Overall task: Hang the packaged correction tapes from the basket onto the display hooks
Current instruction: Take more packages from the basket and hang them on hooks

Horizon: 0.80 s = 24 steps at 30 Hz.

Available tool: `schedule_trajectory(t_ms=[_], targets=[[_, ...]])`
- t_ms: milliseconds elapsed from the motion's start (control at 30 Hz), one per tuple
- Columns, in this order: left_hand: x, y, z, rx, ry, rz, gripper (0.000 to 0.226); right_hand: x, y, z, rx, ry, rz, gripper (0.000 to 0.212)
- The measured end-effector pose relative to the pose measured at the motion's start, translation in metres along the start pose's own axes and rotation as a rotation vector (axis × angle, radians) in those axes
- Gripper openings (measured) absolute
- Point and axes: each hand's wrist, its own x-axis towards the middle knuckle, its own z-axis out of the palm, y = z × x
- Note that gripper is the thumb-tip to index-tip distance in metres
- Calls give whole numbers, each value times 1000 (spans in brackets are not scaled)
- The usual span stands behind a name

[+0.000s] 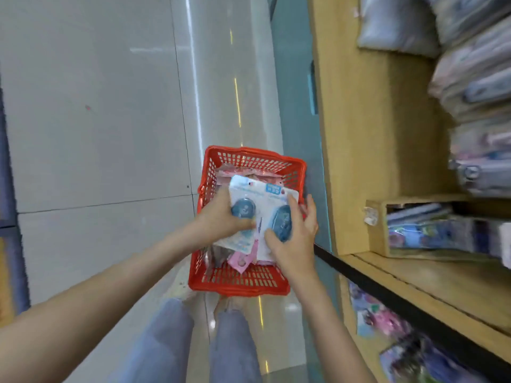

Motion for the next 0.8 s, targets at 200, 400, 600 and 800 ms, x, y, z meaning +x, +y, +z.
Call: schedule_trajectory(t_ms=[200, 400, 600, 800], targets=[[-109, 138, -46, -264, -244, 102, 40, -82, -118, -101, -1, 136, -122, 82], [-218, 244, -48, -367, -426, 235, 33, -181, -192, -185, -37, 345, -245, 81], [-334, 316, -2, -304, -517, 514, 37, -305, -227, -269, -64, 548, -247, 84], [-446, 366, 54, -312, -752, 668, 32, -425, -249, -349, -123, 742, -248, 74]])
